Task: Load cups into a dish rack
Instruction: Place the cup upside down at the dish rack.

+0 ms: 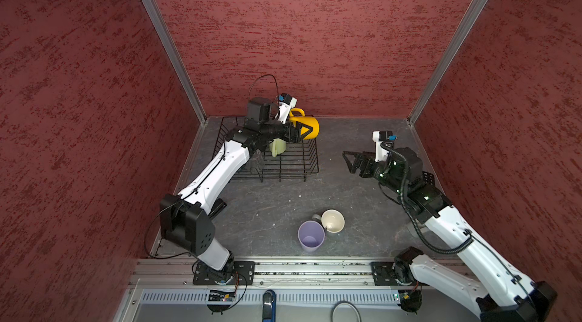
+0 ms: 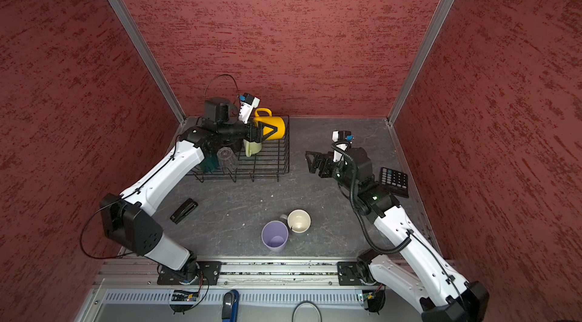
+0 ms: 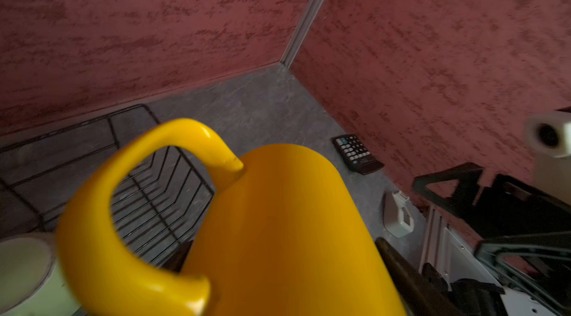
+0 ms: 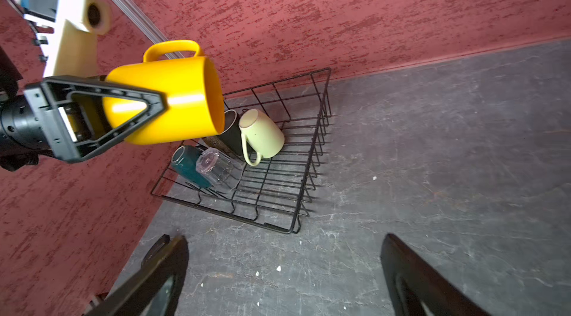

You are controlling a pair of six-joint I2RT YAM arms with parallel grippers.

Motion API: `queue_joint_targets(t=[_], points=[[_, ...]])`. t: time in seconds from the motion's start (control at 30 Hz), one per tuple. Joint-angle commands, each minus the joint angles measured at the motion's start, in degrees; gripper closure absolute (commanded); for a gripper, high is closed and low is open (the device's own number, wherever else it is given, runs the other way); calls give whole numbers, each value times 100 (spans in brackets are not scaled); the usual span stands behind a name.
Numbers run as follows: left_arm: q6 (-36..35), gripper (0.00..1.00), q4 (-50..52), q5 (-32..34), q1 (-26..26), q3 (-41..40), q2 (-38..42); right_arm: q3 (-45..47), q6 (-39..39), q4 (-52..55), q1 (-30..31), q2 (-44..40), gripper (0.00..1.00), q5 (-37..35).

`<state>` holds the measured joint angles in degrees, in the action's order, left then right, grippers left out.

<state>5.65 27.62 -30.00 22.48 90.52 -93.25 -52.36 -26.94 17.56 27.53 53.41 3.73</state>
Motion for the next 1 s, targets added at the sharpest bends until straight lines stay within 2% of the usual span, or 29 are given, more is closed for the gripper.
queue_joint_targets(t=[0.0,0.13,0.43,0.8,0.97], points=[[-180,100,1162,913,153,780,-325,-130,48,244,-28,14,1,-339],[-284,100,2080,1769,260,1661,-963,-52,22,140,-28,87,1,-209],[-661,100,3243,2807,485,3084,-2176,111,-44,37,-37,118,1,-120],[-714,100,3565,3359,503,4278,-3314,459,-262,-28,-45,-26,1,-23],[-767,100,3570,3542,516,4569,-3709,618,-393,-143,-47,-54,1,62]])
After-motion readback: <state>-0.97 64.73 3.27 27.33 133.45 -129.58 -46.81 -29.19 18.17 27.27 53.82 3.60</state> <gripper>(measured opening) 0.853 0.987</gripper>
